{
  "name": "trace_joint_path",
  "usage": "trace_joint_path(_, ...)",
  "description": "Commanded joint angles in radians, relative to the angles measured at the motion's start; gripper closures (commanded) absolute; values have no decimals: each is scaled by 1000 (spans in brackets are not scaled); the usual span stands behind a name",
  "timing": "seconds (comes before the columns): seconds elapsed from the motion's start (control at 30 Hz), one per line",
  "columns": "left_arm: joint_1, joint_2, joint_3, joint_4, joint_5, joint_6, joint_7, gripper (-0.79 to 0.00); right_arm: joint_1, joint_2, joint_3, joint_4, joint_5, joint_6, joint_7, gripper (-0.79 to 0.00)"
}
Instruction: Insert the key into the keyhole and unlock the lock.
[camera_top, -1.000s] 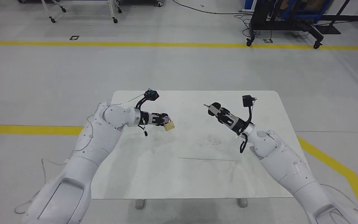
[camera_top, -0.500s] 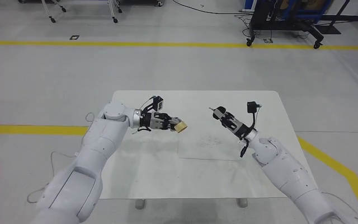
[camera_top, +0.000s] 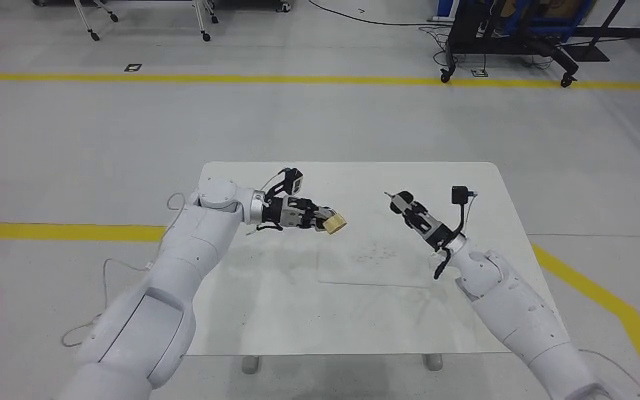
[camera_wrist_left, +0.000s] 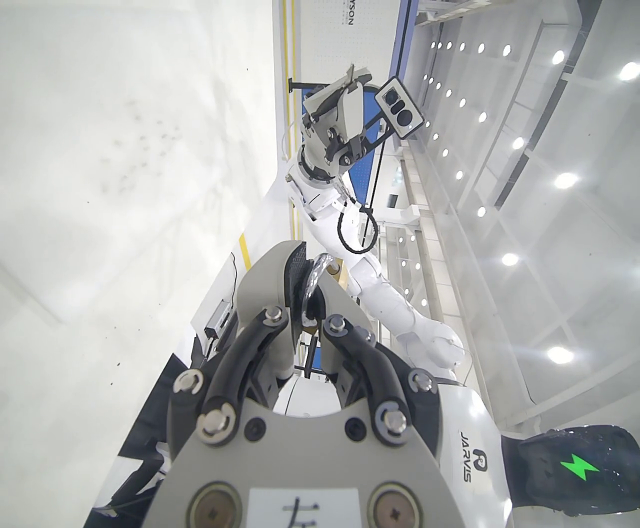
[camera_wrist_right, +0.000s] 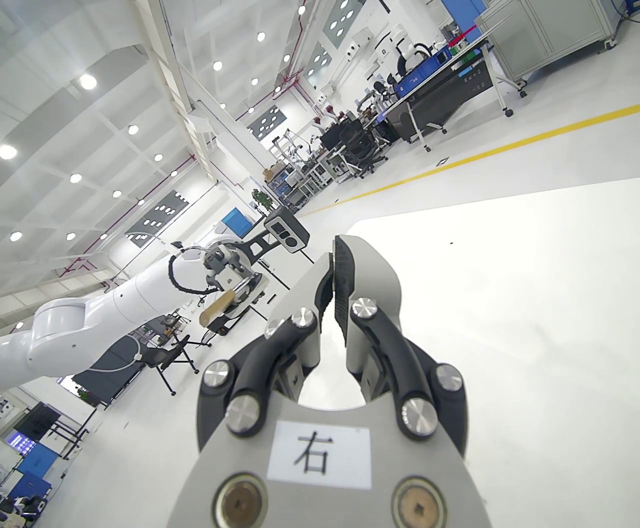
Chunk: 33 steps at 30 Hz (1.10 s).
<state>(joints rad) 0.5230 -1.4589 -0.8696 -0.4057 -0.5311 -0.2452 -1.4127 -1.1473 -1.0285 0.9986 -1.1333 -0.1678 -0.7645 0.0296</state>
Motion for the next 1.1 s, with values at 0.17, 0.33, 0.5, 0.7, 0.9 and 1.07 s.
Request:
trace_joint_path(0.17,49,33,-41,-117,27,0,96,0,-49,-2,-2,-108,237,84,198,0)
trace_joint_path(0.33,82,53,-31,-185,159,32,226,0,-54,-5,-5,-119,382,137,283,0)
trace_joint_path(0.5,82,53,-31,-185,159,32,226,0,-54,-5,-5,-119,382,137,283,0)
trace_joint_path(0.7,117,57,-32,-246,171,72,268,0,-64,-7,-6,-145,359,189,278,0)
trace_joint_path(0.9,141,68,-49,-295,196,87,315,0,-107,-11,-1,-223,352,278,269,0)
trace_joint_path(1.07,158,77,-58,-334,233,80,344,0,-134,-14,7,-266,359,319,277,0)
